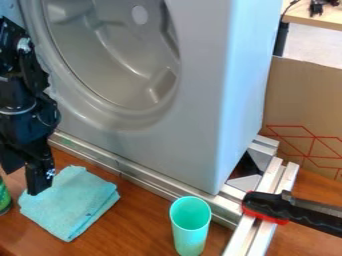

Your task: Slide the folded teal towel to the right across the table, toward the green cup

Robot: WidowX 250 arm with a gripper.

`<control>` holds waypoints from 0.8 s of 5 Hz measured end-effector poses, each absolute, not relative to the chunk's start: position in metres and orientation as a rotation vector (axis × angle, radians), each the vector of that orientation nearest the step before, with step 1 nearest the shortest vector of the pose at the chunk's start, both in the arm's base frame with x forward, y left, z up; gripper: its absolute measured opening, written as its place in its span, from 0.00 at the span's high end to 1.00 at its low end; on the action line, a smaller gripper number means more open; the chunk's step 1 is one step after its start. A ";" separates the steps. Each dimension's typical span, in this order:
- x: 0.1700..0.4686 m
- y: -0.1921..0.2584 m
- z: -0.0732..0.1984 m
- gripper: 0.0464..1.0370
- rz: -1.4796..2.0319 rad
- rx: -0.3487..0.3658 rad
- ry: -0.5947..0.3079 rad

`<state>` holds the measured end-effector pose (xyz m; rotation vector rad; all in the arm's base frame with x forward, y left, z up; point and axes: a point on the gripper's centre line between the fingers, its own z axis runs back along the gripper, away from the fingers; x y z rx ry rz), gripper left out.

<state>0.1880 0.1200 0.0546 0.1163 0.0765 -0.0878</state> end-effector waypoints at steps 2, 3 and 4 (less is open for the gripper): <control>0.200 0.116 0.026 0.04 -0.156 0.043 0.077; 0.215 0.122 0.014 0.04 -0.158 0.026 0.093; 0.223 0.125 -0.004 0.04 -0.171 0.007 0.107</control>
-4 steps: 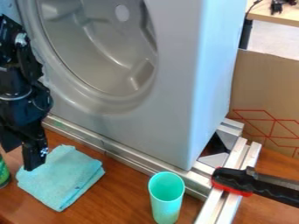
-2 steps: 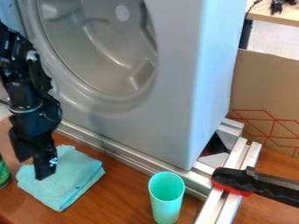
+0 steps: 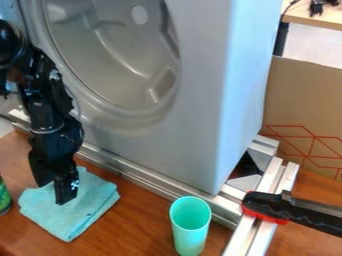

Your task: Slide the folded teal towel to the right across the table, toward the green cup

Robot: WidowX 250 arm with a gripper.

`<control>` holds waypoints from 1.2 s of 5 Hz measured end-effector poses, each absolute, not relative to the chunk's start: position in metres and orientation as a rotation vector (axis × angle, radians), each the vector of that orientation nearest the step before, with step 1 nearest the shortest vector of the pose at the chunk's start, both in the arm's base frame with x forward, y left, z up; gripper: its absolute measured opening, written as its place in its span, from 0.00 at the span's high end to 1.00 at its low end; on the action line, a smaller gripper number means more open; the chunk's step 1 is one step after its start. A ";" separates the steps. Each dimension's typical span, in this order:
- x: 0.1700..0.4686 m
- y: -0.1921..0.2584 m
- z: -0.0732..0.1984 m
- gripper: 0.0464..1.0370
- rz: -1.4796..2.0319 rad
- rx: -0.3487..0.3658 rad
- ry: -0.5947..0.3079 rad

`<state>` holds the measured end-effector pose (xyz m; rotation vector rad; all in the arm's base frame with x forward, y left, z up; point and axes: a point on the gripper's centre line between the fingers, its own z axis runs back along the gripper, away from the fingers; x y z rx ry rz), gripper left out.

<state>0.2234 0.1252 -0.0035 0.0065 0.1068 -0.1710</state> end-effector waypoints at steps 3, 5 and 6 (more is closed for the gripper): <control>0.228 0.132 -0.031 0.04 -0.162 0.008 0.165; 0.216 0.082 -0.029 0.04 -0.236 -0.049 0.177; 0.216 0.060 -0.029 0.04 -0.282 -0.068 0.190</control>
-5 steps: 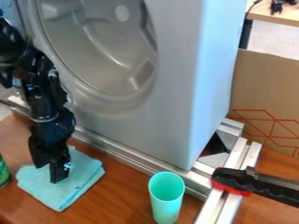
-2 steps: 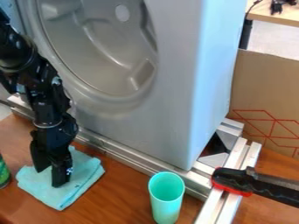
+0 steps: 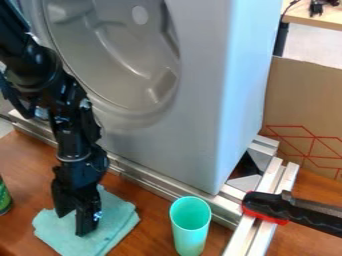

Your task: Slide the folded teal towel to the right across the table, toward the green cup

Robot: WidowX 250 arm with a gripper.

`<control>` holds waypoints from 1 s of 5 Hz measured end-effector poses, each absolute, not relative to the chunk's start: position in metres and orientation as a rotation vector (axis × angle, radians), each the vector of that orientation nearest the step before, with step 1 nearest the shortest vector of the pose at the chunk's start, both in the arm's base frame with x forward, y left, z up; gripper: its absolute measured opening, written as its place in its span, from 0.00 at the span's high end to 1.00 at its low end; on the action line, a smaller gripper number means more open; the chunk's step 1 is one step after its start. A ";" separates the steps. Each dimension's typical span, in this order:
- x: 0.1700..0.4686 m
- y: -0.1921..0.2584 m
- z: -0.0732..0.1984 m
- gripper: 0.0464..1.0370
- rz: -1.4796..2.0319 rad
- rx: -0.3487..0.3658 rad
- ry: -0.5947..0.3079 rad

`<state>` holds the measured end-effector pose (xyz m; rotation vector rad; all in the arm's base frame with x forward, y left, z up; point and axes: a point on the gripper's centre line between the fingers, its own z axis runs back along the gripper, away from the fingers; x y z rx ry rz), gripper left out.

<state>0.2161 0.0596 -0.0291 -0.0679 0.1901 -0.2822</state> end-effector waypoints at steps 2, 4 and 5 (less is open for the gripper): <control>0.228 0.051 -0.029 0.04 -0.221 -0.131 0.175; 0.225 0.043 -0.020 0.04 -0.176 -0.201 0.142; 0.222 0.049 0.001 0.04 -0.151 -0.145 0.111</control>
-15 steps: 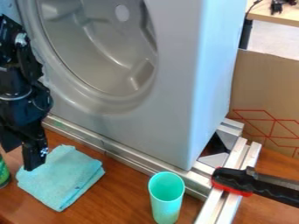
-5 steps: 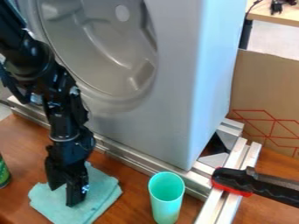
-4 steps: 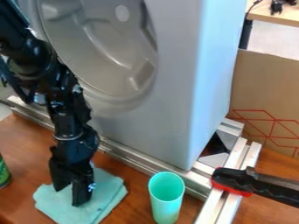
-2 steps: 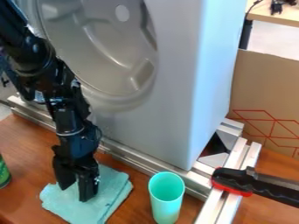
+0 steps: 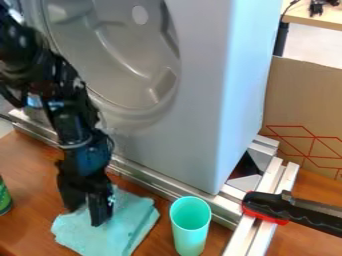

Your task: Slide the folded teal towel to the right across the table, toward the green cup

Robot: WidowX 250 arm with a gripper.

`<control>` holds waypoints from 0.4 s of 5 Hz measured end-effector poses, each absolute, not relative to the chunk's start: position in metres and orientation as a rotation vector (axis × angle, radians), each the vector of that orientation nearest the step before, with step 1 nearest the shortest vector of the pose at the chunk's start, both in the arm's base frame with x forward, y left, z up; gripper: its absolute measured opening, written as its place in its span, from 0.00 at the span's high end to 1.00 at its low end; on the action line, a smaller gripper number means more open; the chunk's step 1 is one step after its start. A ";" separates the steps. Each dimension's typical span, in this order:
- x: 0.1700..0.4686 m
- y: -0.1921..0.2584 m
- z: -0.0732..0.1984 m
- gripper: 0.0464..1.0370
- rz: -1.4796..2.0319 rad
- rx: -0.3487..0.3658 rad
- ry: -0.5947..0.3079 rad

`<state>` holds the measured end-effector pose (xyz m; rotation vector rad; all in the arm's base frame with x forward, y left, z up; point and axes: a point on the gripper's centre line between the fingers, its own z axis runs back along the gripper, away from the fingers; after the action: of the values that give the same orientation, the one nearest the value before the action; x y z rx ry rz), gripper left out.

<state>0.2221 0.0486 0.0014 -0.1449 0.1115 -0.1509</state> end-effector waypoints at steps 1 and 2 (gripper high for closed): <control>0.222 0.055 0.023 0.04 -0.147 -0.096 0.085; 0.215 0.066 0.036 0.04 -0.150 -0.025 0.117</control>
<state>0.2151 0.0656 0.0362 -0.0249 0.1168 -0.1496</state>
